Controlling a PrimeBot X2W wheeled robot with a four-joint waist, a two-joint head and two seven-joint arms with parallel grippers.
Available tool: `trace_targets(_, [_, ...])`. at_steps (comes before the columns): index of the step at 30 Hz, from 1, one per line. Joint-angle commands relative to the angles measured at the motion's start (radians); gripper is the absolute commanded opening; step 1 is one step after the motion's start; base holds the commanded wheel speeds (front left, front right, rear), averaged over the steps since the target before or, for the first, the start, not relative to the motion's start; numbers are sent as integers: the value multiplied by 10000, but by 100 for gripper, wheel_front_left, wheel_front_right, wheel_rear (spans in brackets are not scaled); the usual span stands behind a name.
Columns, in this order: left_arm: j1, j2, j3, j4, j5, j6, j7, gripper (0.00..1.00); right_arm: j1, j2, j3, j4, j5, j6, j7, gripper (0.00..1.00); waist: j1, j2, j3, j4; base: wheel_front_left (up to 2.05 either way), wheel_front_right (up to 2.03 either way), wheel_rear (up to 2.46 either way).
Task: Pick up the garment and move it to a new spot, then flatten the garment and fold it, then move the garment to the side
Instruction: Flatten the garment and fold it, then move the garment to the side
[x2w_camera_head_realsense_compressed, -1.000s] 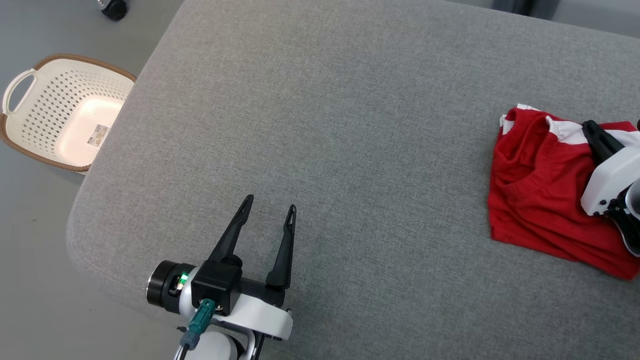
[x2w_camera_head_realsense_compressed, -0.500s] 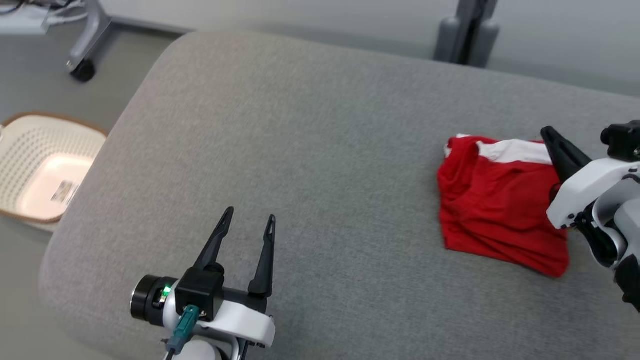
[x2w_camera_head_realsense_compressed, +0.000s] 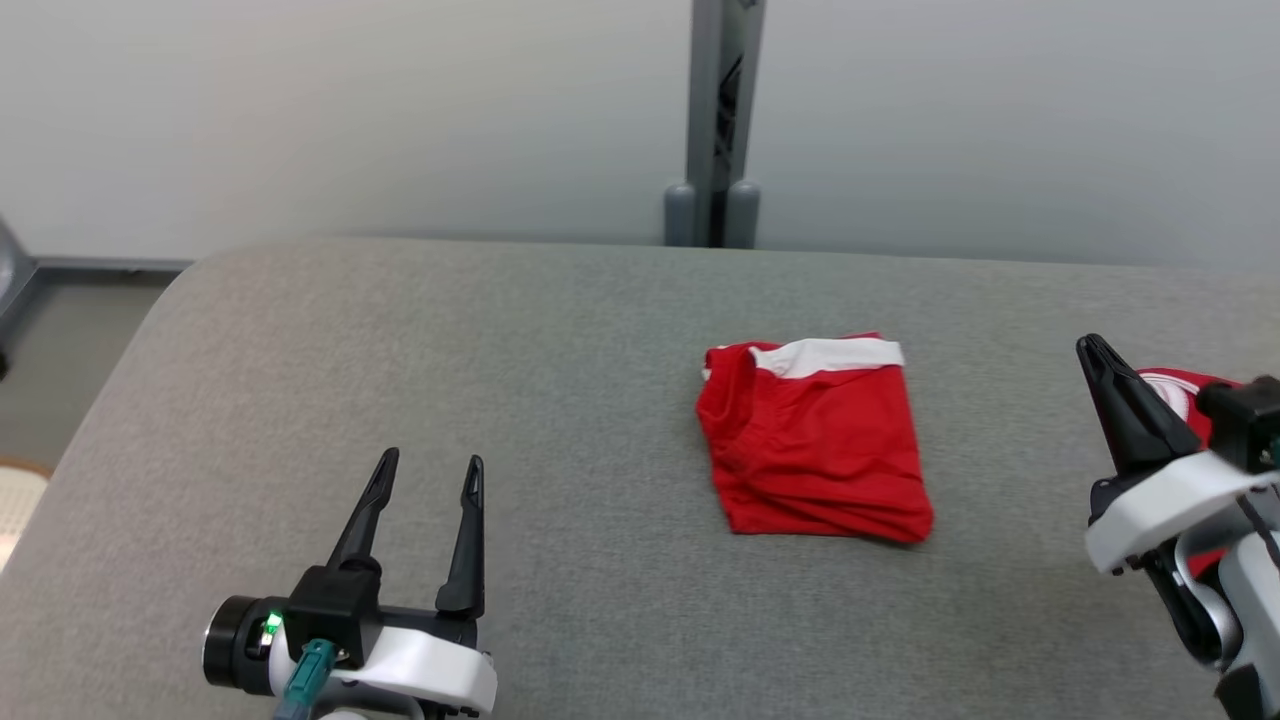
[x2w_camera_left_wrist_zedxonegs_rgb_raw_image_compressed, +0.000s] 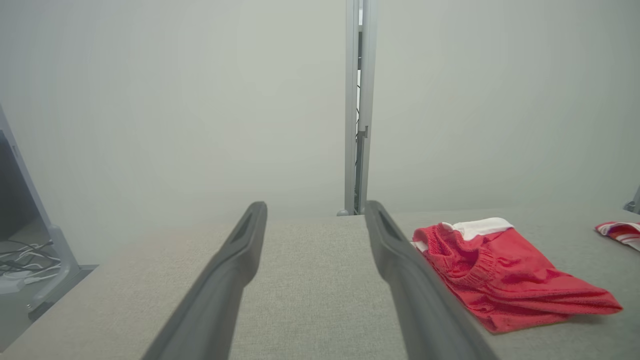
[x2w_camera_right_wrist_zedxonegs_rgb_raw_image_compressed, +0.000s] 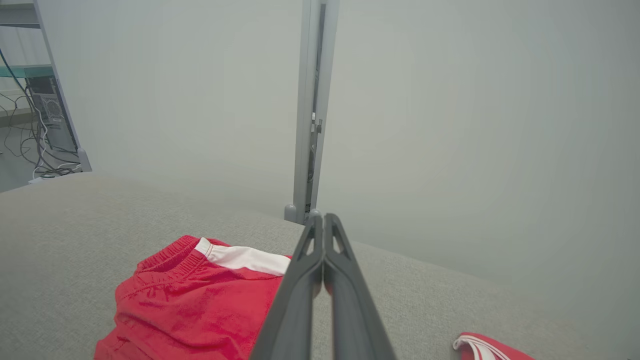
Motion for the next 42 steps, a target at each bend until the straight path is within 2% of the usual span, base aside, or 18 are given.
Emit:
trace_targets(1, [116,47,114,-12,-23,-38,-31,100,406,150,-352,-340,-411,-6,-42,0,0,-1,-360,-435,0,0,0])
trace_targets(5, [334,47,258,-38,-97,-47,-33,100,1449,784,-1675,-1382,-1257,-6,-41,0,0,-1,-494,-693,0,0,0])
trace_targets(9, [651,41,316,-17,-244,-2,-31,100,2373,1446,-2562,-2106,-1664,-6,-32,0,0,-1,-605,-901,0,0,0])
trace_targets(17, [1188,45,436,445,-461,-20,-33,100,3296,2330,-3200,-2257,-1102,-4,-30,0,0,-1,-699,-983,0,0,0])
trace_targets(18, [1247,47,477,468,-518,4,-31,100,3336,2371,-3202,-2234,-1061,-4,-30,36,0,-1,-699,-977,0,0,0])
trace_targets(19, [1301,45,525,490,-627,30,-33,100,3378,2407,-3190,-2211,-1060,-4,-30,90,0,-1,-698,-966,0,0,0])
trace_targets(20, [1330,47,586,503,-799,14,-33,100,3443,2475,-3109,-2140,-982,-4,-30,100,0,-1,-703,-950,0,0,0])
trace_targets(23, [1345,38,571,513,-695,-164,-31,100,3513,2488,-2940,-2053,-854,-4,-30,100,0,-1,-715,-897,0,0,0])
trace_targets(42, [1243,45,372,272,-465,-288,-31,100,3590,2397,-2801,-1633,-392,-4,-31,100,0,-1,-669,-423,0,0,0])
